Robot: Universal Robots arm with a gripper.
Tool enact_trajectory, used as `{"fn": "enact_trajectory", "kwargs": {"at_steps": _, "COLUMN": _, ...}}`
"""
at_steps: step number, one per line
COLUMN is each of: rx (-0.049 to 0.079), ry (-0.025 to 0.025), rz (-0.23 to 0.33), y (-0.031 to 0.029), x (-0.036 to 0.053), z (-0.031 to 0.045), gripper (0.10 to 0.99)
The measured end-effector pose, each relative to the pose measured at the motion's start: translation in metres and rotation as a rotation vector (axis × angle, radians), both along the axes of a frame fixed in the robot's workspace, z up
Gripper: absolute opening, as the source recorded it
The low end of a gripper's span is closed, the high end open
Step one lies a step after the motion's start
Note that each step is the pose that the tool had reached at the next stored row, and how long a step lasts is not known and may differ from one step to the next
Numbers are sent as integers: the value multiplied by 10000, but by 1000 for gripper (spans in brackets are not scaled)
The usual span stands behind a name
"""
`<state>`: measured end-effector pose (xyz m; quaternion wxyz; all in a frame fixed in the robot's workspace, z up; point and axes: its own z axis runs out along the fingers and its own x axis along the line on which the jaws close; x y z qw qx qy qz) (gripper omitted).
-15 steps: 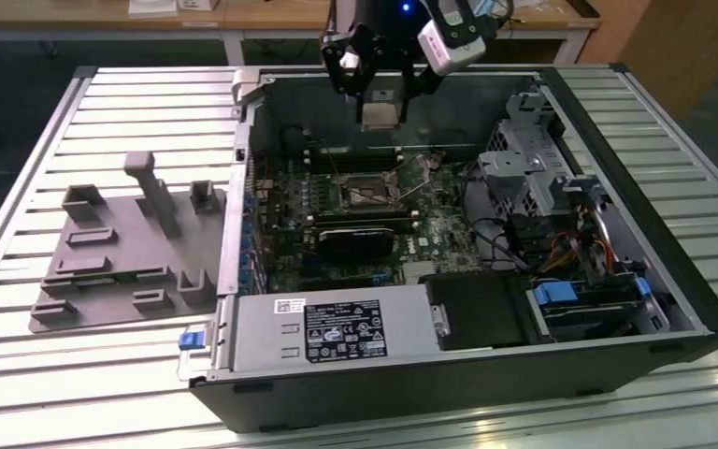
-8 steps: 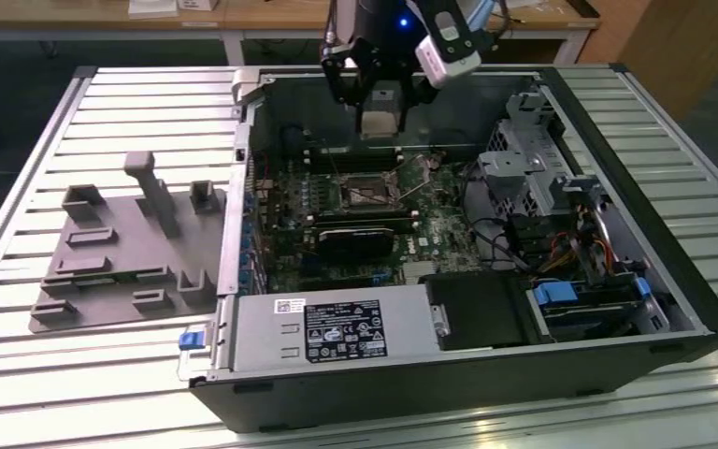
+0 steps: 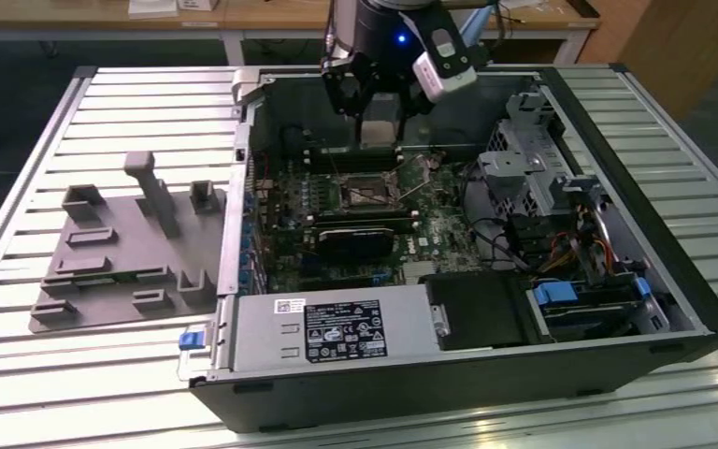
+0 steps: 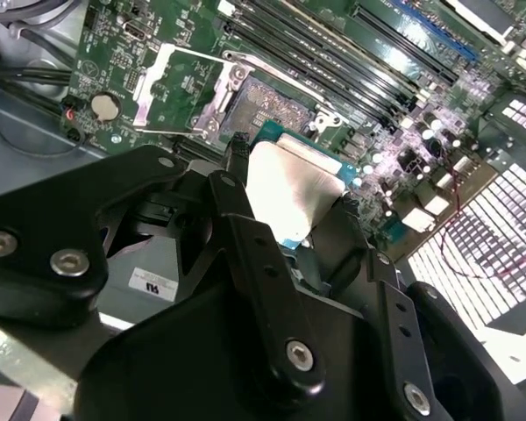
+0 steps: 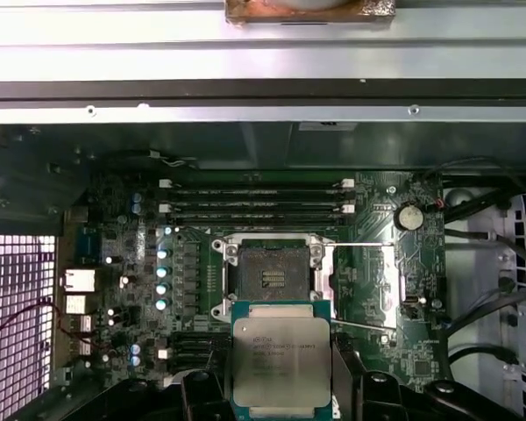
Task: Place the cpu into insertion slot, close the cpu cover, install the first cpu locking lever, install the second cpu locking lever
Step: 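Place the cpu into insertion slot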
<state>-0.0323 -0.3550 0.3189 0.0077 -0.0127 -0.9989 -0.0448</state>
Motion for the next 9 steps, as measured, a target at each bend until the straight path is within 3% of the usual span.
{"fn": "enact_trajectory", "kwargs": {"at_steps": 9, "rx": -2, "ry": -25, "rz": 0, "y": 0, "x": 0, "z": -164, "gripper": 537}}
